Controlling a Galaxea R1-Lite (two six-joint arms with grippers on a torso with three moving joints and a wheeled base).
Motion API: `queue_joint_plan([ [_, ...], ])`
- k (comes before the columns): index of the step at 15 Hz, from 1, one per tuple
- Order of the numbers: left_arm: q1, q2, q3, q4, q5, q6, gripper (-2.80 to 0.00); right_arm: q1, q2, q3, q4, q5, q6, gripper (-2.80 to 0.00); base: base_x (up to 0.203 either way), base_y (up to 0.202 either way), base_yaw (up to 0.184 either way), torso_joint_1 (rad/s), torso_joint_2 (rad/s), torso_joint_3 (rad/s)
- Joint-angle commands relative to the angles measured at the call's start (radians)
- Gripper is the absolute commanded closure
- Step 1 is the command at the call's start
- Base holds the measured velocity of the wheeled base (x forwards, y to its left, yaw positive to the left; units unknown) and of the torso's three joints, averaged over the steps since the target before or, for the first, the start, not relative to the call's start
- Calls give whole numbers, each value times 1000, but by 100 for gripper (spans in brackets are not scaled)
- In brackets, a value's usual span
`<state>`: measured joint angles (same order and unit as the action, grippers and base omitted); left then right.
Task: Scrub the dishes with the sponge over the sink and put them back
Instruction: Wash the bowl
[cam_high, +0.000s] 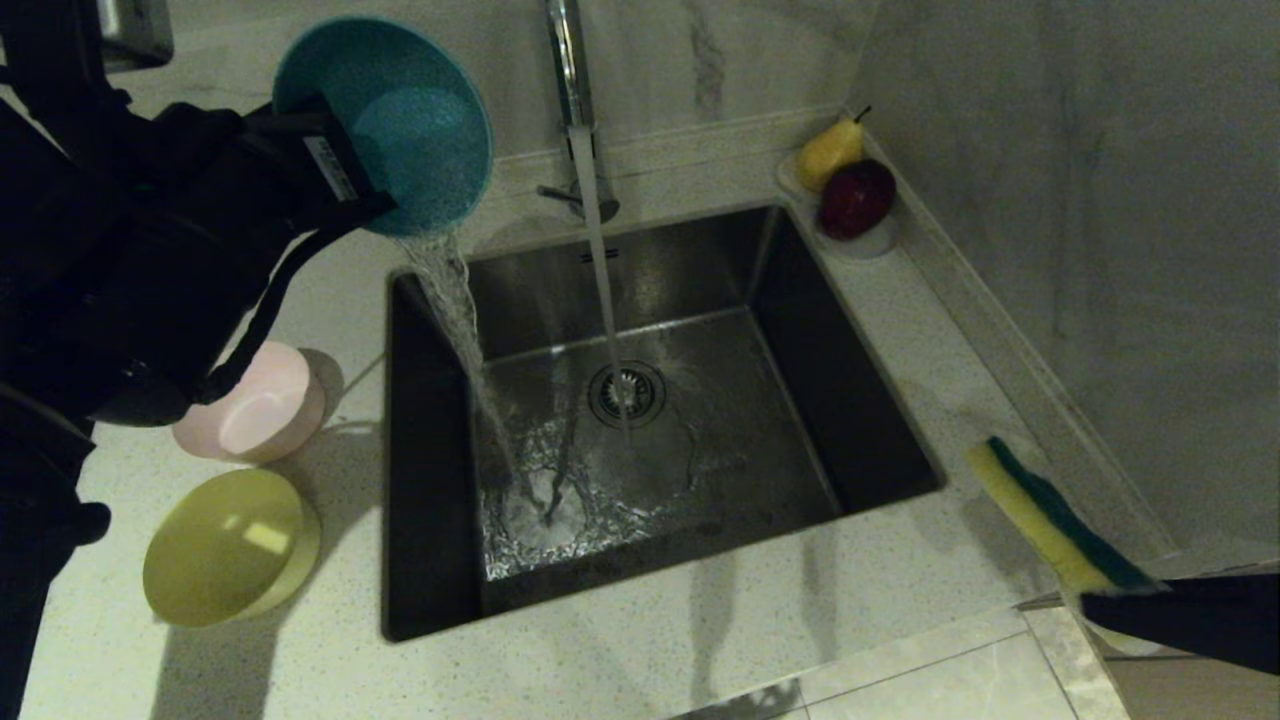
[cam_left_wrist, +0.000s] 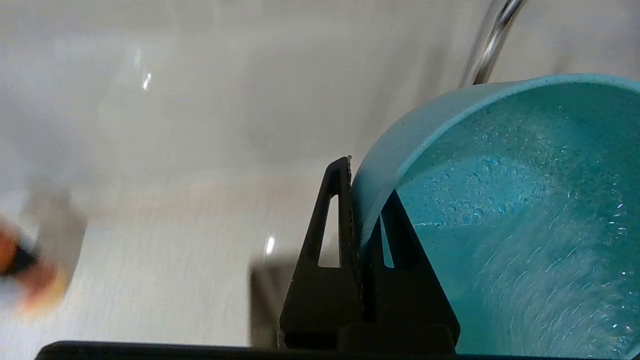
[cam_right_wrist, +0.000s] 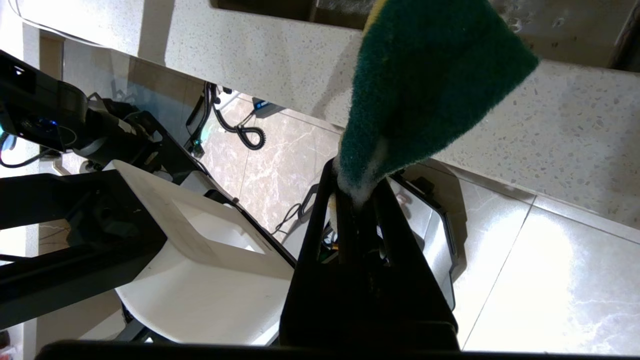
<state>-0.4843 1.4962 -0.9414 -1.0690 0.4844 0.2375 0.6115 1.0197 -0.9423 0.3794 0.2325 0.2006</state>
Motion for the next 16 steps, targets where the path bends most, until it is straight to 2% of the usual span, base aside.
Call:
queue_joint_plan([
  [1,3,-10,-11,-57,-43,23,0,1,11,-1,3,4,0,0,0,0,0,0,0,0],
  [6,6,-62,-1,-73,-79,30,0,1,14,9,1,18,3,0,0,0,0,0,0,0],
  [16,6,-100,0,-124,-145,112,0,1,26,8,-7,31,5,0,0,0,0,0,0,0],
])
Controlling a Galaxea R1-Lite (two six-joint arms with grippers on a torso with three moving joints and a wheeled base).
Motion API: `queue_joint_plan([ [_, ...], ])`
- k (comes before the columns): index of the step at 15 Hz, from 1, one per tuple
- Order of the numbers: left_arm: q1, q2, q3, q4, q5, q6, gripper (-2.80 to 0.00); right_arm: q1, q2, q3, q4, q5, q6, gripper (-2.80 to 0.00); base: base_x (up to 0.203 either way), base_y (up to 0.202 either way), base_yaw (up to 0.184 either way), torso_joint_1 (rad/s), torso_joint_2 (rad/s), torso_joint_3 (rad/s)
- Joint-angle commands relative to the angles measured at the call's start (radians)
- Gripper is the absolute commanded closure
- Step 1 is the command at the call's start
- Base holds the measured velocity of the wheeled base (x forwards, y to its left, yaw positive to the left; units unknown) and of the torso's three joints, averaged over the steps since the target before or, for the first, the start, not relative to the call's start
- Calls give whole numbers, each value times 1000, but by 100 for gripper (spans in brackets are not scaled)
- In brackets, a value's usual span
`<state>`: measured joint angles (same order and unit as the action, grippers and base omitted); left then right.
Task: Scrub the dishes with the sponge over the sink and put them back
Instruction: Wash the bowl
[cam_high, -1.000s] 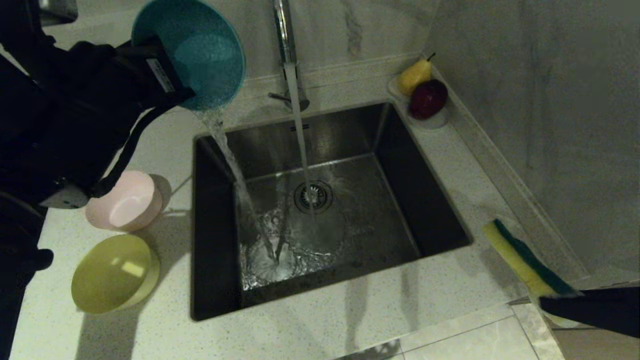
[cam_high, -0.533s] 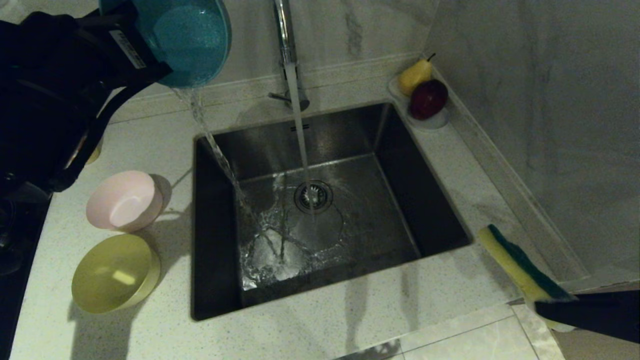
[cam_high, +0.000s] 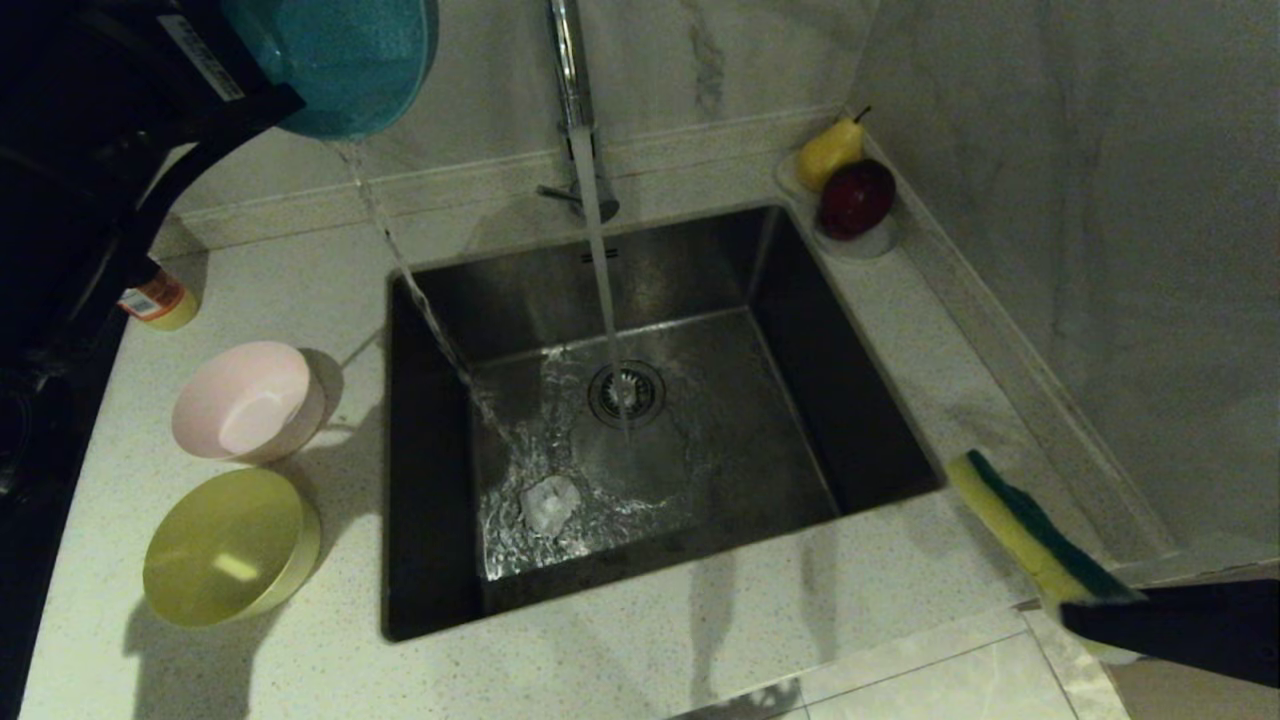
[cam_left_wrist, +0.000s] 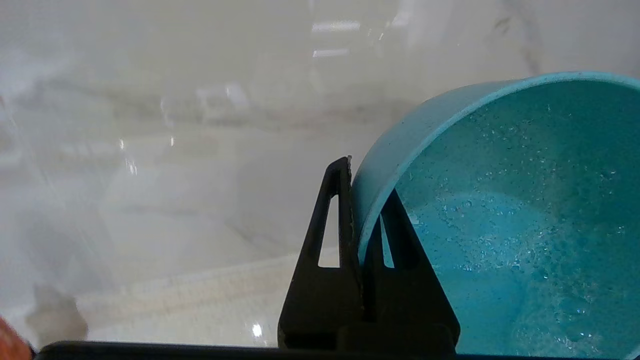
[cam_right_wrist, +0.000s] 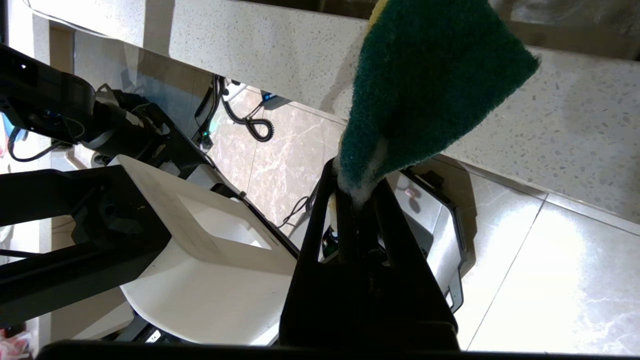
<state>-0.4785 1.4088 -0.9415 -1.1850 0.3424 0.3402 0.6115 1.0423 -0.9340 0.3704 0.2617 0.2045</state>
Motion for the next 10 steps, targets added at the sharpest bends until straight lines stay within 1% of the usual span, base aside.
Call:
queue_joint_plan([
  [1,0,-23,-1,-8,-17,23,0,1,4,2,4,2,1,0,0,0,0,0,0,0],
  [2,0,-29,0,-8,-26,31,0,1,4,3,4,2,1,0,0,0,0,0,0,0],
  [4,0,-33,4,-11,-28,28,0,1,6,4,4,7,1,0,0,0,0,0,0,0],
  [5,0,-31,6,-11,-27,24,0,1,12,3,2,22,3,0,0,0,0,0,0,0],
  [8,-2,-28,28,26,-17,11,0,1,13,-7,1,39,1,0,0,0,0,0,0,0],
  [9,-2,-32,33,89,-8,-5,0,1,13,-14,1,55,2,0,0,0,0,0,0,0],
  [10,-2,-41,36,174,4,-38,0,1,13,-25,2,65,3,0,0,0,0,0,0,0],
])
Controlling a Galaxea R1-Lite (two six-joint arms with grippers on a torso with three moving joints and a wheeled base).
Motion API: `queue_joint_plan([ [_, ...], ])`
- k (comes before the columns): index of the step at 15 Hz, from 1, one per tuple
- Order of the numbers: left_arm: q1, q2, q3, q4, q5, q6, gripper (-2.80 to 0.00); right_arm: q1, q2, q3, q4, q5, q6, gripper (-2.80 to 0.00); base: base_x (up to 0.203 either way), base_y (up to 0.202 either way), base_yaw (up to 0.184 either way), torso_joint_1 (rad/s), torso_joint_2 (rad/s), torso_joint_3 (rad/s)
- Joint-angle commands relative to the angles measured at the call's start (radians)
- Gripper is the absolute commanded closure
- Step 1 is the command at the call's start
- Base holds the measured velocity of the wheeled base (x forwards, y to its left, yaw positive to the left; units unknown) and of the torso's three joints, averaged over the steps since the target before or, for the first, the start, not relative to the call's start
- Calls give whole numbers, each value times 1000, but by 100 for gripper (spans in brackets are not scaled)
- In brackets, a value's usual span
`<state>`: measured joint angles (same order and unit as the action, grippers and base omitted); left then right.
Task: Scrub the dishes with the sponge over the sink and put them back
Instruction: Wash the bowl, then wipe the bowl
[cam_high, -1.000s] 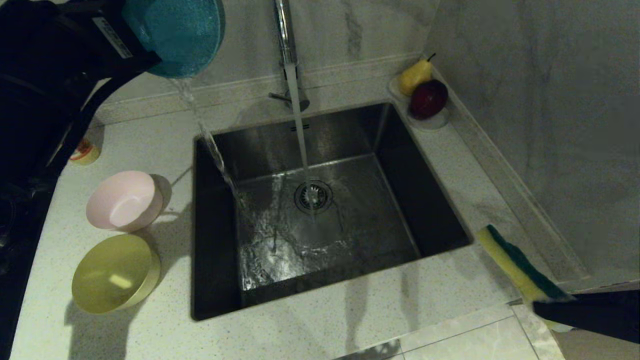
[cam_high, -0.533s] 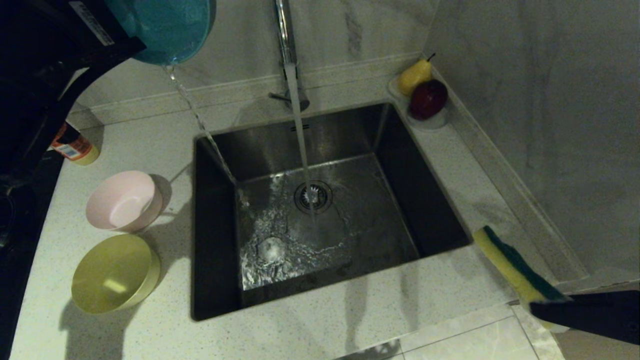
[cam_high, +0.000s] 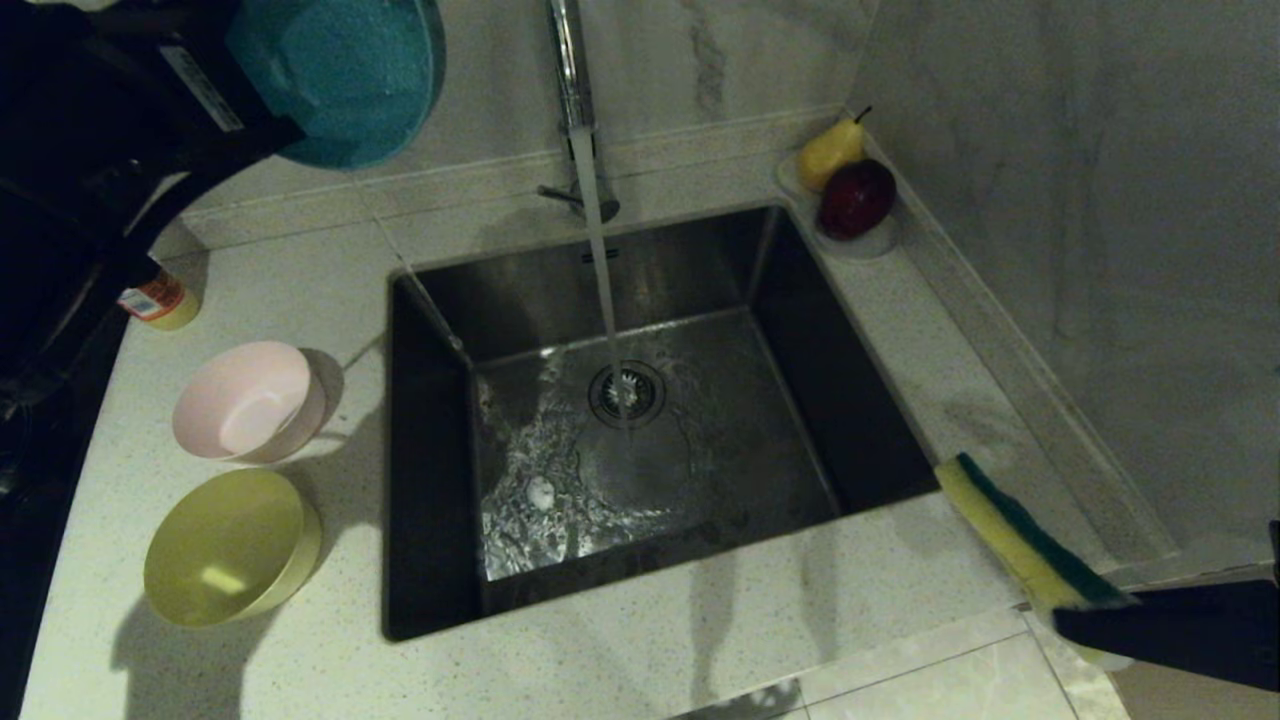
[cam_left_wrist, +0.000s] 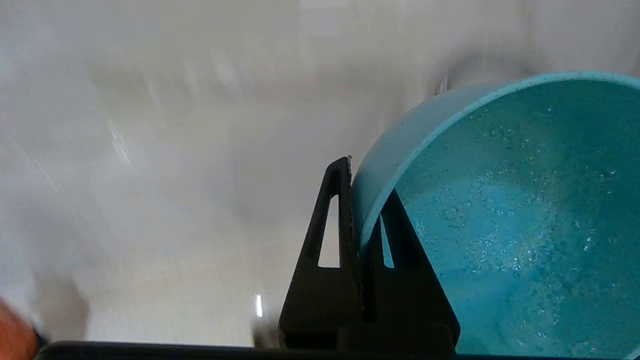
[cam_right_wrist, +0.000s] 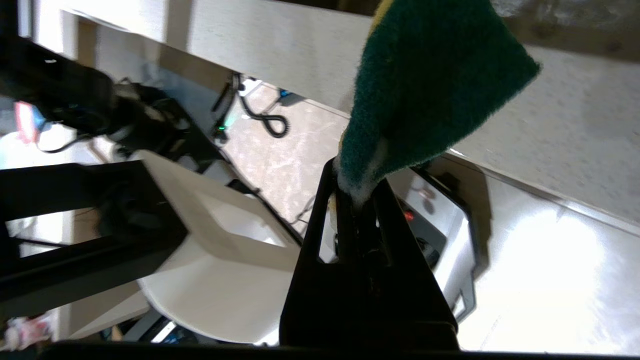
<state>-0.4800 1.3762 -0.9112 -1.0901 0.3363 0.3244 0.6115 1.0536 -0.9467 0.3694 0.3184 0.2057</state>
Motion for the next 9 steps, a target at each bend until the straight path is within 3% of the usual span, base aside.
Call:
queue_joint_plan([
  [1,-1,-21,8,146,16,-61,0,1,1,-18,3,11,2,0,0,0,0,0,0,0],
  [2,-1,-32,10,263,16,-109,0,2,0,-40,2,13,4,0,0,0,0,0,0,0],
  [4,-6,-64,4,541,5,-263,0,5,6,-90,9,19,27,0,0,0,0,0,0,0],
  [6,-9,-100,3,772,-68,-384,0,31,21,-155,12,37,63,0,0,0,0,0,0,0],
  [8,-12,-106,-5,913,-176,-528,0,76,47,-211,26,45,73,0,0,0,0,0,0,0],
  [9,-17,-94,-3,939,-203,-564,0,108,70,-234,38,46,75,0,0,0,0,0,0,0],
])
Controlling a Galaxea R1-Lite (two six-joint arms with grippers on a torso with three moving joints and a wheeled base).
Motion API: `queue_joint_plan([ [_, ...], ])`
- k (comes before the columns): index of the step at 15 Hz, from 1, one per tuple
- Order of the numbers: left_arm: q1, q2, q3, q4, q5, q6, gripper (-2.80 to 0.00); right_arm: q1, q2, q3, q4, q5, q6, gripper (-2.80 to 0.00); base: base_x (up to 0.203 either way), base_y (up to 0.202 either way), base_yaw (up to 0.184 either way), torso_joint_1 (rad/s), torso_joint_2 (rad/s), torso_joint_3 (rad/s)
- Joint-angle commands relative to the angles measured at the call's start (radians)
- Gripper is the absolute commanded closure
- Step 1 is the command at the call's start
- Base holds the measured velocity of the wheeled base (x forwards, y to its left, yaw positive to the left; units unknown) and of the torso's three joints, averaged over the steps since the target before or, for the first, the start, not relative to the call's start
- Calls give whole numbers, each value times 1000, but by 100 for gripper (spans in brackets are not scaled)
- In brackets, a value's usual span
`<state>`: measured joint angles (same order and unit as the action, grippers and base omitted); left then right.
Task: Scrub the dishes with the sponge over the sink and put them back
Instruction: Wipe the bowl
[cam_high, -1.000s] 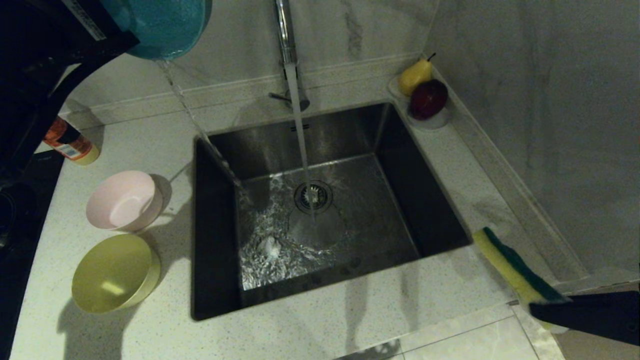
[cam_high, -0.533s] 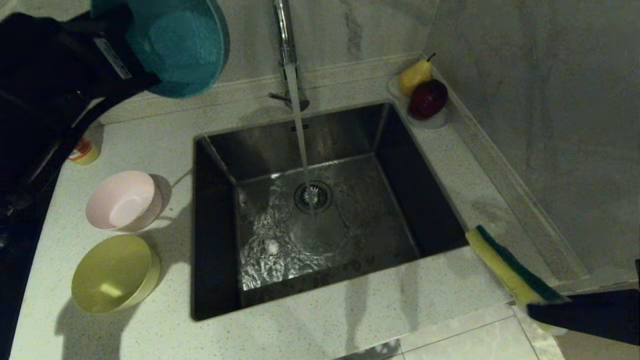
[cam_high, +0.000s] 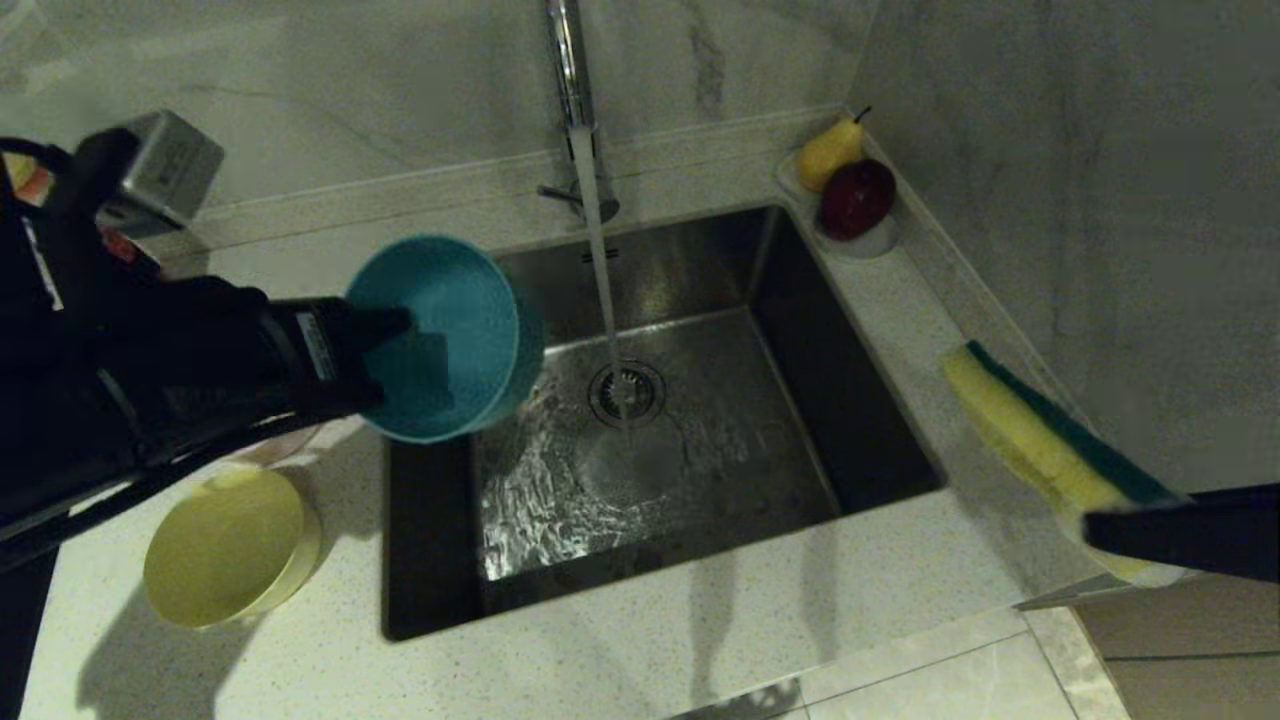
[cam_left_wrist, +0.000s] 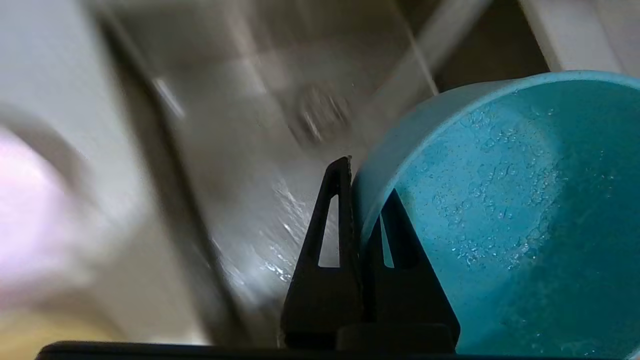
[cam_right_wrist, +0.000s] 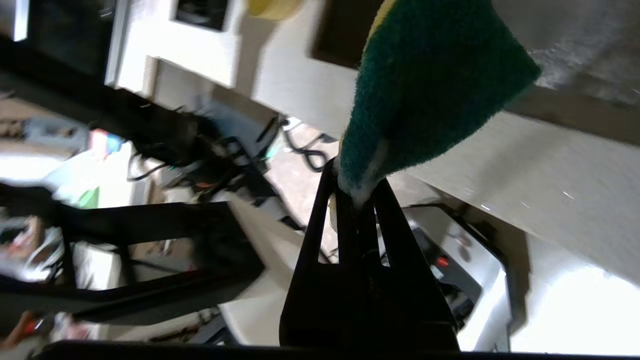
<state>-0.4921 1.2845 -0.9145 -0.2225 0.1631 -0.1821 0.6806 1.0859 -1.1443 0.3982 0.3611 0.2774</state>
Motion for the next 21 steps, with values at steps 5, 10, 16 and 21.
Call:
queue_joint_plan([
  [5,-65,38,42,95,-43,-85,0,160,173,-115,12,5,18,0,0,0,0,0,0,0],
  [10,-126,100,31,72,27,-82,0,245,272,-213,10,7,91,0,0,0,0,0,0,0],
  [16,-170,228,0,-102,310,-83,0,252,408,-328,9,30,145,0,0,0,0,0,0,0],
  [21,-193,217,14,-130,351,-80,0,252,542,-436,8,58,200,0,0,0,0,0,0,0],
])
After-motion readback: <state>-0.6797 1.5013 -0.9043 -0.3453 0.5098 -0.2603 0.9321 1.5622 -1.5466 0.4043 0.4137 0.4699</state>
